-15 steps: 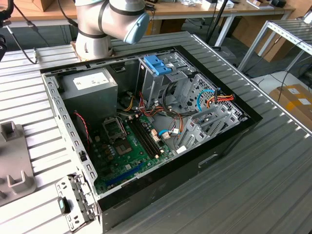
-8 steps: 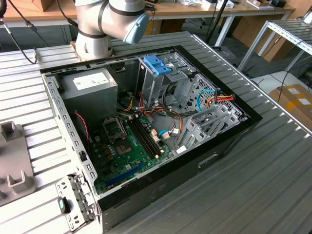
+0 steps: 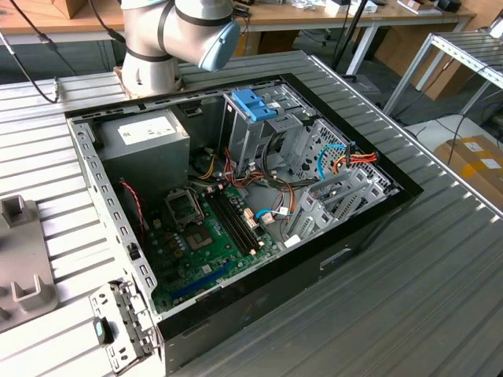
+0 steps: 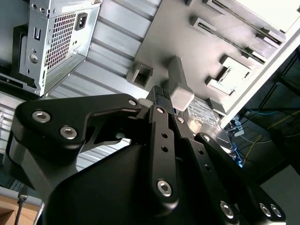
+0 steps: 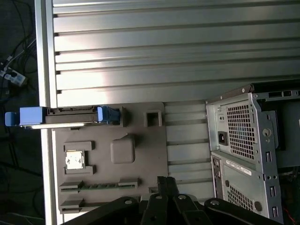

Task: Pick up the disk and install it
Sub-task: 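Reach for the disk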

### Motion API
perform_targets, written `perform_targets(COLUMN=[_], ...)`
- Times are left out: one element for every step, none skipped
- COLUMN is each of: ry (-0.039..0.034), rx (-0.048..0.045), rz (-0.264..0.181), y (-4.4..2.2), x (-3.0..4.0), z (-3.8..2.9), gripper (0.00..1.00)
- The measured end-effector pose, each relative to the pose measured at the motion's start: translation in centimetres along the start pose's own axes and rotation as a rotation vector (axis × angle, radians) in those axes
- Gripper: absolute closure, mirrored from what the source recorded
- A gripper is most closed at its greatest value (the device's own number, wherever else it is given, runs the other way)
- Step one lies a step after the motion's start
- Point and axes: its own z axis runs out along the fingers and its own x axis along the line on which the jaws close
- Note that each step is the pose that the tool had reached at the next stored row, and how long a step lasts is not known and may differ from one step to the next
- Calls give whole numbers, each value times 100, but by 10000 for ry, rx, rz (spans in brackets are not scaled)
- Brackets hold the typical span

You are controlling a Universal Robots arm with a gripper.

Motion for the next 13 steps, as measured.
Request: perform_targets(ry=[0, 0, 0, -1, 0, 0, 1, 1, 0, 0, 0, 0, 0], rx=[0, 0, 0, 0, 0, 0, 0, 1, 1, 0, 0, 0, 0], rz=[0, 0, 0, 0, 0, 0, 0, 0, 0, 0, 0, 0, 0], y=[-1, -1, -2, -3, -4, -4, -4, -5, -6, -7, -8, -9, -9], x=[7, 17, 32, 39, 47, 55, 61, 73, 81, 95, 107, 115, 126], z=[0, 0, -1, -1, -1, -2, -2, -3, -3, -3, -3, -3, -4], gripper=[90, 90, 90, 90, 90, 90, 90, 90, 90, 90, 90, 90, 90])
